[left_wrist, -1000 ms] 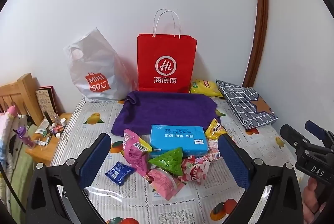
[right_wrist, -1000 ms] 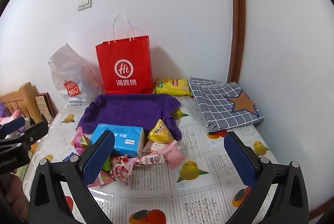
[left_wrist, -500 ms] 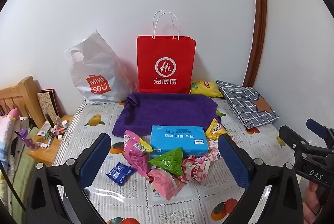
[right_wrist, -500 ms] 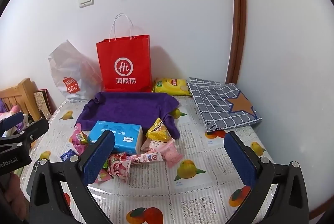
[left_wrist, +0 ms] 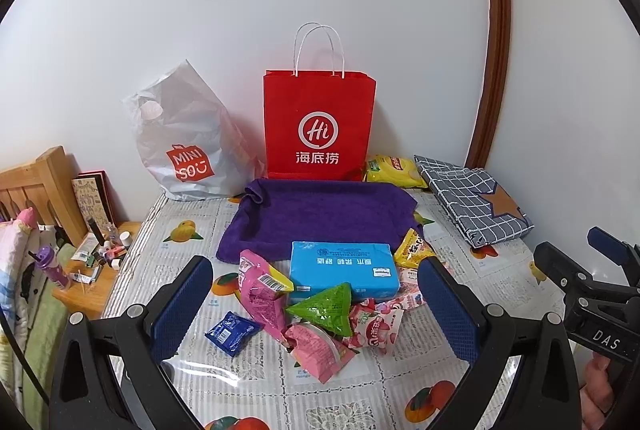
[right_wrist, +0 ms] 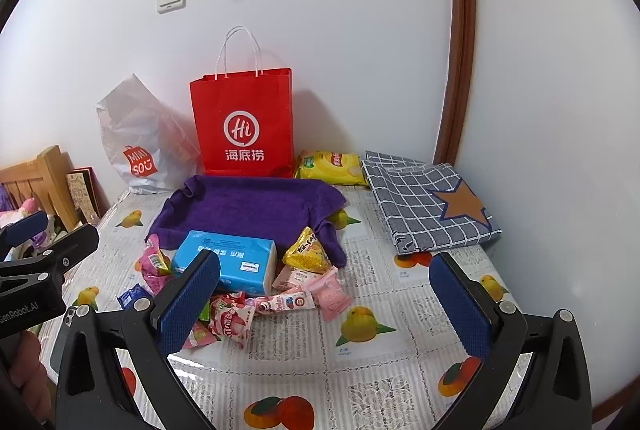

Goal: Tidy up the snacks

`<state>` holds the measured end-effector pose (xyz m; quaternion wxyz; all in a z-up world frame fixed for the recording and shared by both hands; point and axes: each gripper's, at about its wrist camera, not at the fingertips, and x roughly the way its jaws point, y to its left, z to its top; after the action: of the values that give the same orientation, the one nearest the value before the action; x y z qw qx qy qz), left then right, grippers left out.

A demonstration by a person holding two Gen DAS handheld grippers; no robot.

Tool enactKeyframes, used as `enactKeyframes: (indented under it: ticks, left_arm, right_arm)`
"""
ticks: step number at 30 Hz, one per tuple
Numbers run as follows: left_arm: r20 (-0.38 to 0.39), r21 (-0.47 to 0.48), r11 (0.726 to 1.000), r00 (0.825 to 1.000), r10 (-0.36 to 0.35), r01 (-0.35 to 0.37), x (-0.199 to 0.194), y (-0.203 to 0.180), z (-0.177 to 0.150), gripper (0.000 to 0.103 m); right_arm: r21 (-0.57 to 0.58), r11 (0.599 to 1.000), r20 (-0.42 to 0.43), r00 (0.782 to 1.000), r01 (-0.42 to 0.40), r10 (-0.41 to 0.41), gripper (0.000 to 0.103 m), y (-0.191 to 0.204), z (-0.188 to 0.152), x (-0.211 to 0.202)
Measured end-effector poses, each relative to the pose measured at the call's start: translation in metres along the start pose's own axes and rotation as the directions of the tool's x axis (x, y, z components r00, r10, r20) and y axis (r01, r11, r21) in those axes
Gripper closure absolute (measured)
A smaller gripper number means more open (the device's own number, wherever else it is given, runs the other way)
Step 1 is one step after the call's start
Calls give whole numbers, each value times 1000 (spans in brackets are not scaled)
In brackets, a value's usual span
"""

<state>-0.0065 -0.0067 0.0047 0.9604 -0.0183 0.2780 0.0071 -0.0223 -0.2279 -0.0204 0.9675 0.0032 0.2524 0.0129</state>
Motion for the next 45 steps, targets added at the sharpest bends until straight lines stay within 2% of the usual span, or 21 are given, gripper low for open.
enactKeyframes:
  ticks: [45]
  left_arm:
    - [11,5,1000,1000,5,-5,-9,2,-2,1]
  right_arm:
    - [-4,1000,12,1000,-19,19,0,5,-2,-7]
